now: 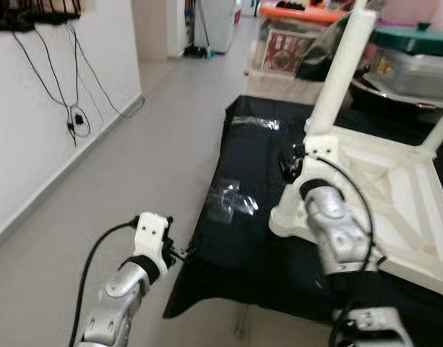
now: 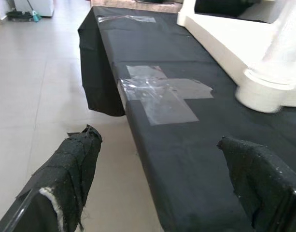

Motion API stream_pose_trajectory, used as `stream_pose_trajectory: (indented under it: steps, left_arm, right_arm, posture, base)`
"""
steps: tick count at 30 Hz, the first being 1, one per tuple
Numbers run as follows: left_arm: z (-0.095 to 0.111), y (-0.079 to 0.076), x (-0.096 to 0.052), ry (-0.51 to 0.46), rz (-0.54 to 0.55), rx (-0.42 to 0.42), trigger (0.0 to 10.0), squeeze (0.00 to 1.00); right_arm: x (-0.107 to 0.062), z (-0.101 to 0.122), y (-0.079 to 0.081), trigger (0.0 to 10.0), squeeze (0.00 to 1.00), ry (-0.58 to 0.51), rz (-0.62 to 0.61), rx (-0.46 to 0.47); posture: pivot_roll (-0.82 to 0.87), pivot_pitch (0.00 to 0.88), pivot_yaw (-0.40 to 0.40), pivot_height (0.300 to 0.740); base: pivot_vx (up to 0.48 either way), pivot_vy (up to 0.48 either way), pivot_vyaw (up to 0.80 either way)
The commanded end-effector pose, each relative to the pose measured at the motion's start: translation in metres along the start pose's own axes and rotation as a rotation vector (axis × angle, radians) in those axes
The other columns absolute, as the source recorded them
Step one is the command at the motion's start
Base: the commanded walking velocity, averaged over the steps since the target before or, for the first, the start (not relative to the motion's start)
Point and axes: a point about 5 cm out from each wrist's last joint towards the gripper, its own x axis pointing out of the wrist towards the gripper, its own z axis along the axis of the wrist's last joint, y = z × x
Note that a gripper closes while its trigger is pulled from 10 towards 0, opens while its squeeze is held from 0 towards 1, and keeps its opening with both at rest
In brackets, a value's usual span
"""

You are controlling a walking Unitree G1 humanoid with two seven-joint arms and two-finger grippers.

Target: Building children table

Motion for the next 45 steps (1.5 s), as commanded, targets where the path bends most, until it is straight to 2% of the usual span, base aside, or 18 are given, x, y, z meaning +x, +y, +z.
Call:
stream_pose_trajectory:
  steps: [1,6,7,8,12,15,17,20,24,25,26,29,30,33,34,39,40,45]
  left_arm:
    - [-0.002,-0.004,0.001,0.009,-0.011,0.002,10.0,0.0]
    - [0.0,-0.001,0.0,0.004,-0.006,0.006,10.0,0.0]
    - [0.0,0.0,-0.001,0.003,-0.002,0.007,10.0,0.0]
    - [0.0,0.0,-0.001,0.003,0.0,0.008,10.0,0.0]
    - [0.001,-0.001,-0.001,0.001,0.001,0.009,10.0,0.0]
    - [0.0,-0.002,-0.001,0.0,0.002,0.007,10.0,0.0]
    - [0.0,-0.002,-0.002,0.002,0.002,0.007,10.0,0.0]
    - [-0.001,-0.002,-0.003,0.005,0.001,0.008,10.0,0.0]
    - [0.0,-0.001,-0.004,0.006,0.0,0.007,10.0,0.0]
    - [0.0,-0.002,-0.004,0.007,-0.002,0.007,10.0,0.0]
    - [-0.001,-0.002,-0.005,0.009,-0.007,0.006,10.0,0.0]
    - [-0.001,-0.005,-0.006,0.007,-0.034,-0.003,10.0,0.0]
    - [-0.001,-0.006,-0.007,0.007,-0.039,-0.004,10.0,0.0]
    - [-0.001,-0.006,-0.007,0.008,-0.041,-0.004,10.0,0.0]
    - [-0.001,-0.006,-0.007,0.009,-0.045,-0.005,10.0,0.0]
    - [-0.001,-0.008,-0.01,0.014,-0.124,-0.006,10.0,0.0]
    - [0.0,-0.01,-0.01,0.018,-0.168,0.0,10.0,0.0]
    - [0.001,-0.021,-0.017,0.037,-0.271,0.024,10.0,0.0]
  right_arm:
    - [0.003,0.0,0.003,10.0,0.0,-0.019,0.067,-0.015]
    - [0.012,-0.005,0.005,9.8,0.0,-0.016,0.231,-0.006]
    - [0.015,-0.013,0.015,2.2,0.0,0.001,0.295,0.008]
    - [0.017,-0.022,0.025,0.0,0.0,0.03,0.33,-0.009]
    - [0.02,-0.035,0.034,0.0,0.0,0.085,0.316,-0.06]
    - [0.014,-0.073,-0.011,0.0,0.0,0.369,-0.376,-0.068]
    - [0.001,-0.084,-0.026,0.0,0.0,0.419,-0.587,-0.073]
    - [-0.021,-0.091,-0.036,0.0,0.0,0.393,-0.792,-0.087]
    - [-0.038,-0.094,-0.01,0.0,0.0,0.372,-0.765,-0.065]
    - [-0.041,-0.094,0.003,8.5,0.0,0.379,-0.716,-0.054]
    - [-0.042,-0.091,0.016,10.0,0.0,0.372,-0.639,-0.038]
    - [-0.035,-0.068,0.042,10.0,0.0,0.231,-0.394,0.054]
    - [-0.032,-0.059,0.046,10.0,0.64,0.167,-0.318,0.087]
    - [-0.03,-0.053,0.049,10.0,0.64,0.127,-0.272,0.105]
    - [-0.028,-0.047,0.05,10.0,1.0,0.09,-0.245,0.114]
    - [-0.011,-0.028,0.043,10.0,1.0,0.032,-0.088,0.055]
    - [-0.002,-0.019,0.033,10.0,0.0,0.015,-0.034,0.037]
    - [0.011,-0.001,-0.003,10.0,0.0,-0.003,0.172,-0.058]
  posture:
    - [0.03,0.0,-0.097,0.74]
    - [0.05,0.0,-0.108,0.74]
    - [0.05,0.0,-0.112,0.74]
    - [0.05,0.0,-0.115,0.74]
    - [0.05,0.0,-0.118,0.74]
    - [0.06,0.0,-0.119,0.74]
    - [0.06,0.0,-0.119,0.74]
    - [0.06,0.0,-0.117,0.74]
    - [0.05,0.0,-0.113,0.74]
    - [0.05,0.0,-0.112,0.74]
    - [0.05,0.0,-0.108,0.74]
    - [0.04,0.0,-0.102,0.74]
    - [0.04,0.0,-0.102,0.74]
    - [0.04,0.0,-0.102,0.74]
    - [0.03,0.0,-0.1,0.74]
    - [0.02,0.0,-0.096,0.74]
    - [0.03,0.0,-0.101,0.74]
    - [0.04,0.0,-0.108,0.74]
  base:
    - [0.0,0.0,0.0]
    - [0.0,0.0,0.0]
    - [0.0,0.0,0.0]
    - [0.0,0.0,0.0]
    - [0.0,0.0,0.0]
    - [0.0,0.0,0.0]
    - [0.0,0.0,0.0]
    - [0.0,0.0,0.0]
    - [0.0,0.0,0.0]
    - [0.0,0.0,0.0]
    - [0.0,0.0,0.0]
    - [0.0,0.0,0.0]
    - [0.0,0.0,0.0]
    - [0.0,0.0,0.0]
    - [0.0,0.0,0.0]
    - [0.0,0.0,0.0]
    - [0.0,0.0,0.0]
    - [0.0,0.0,0.0]
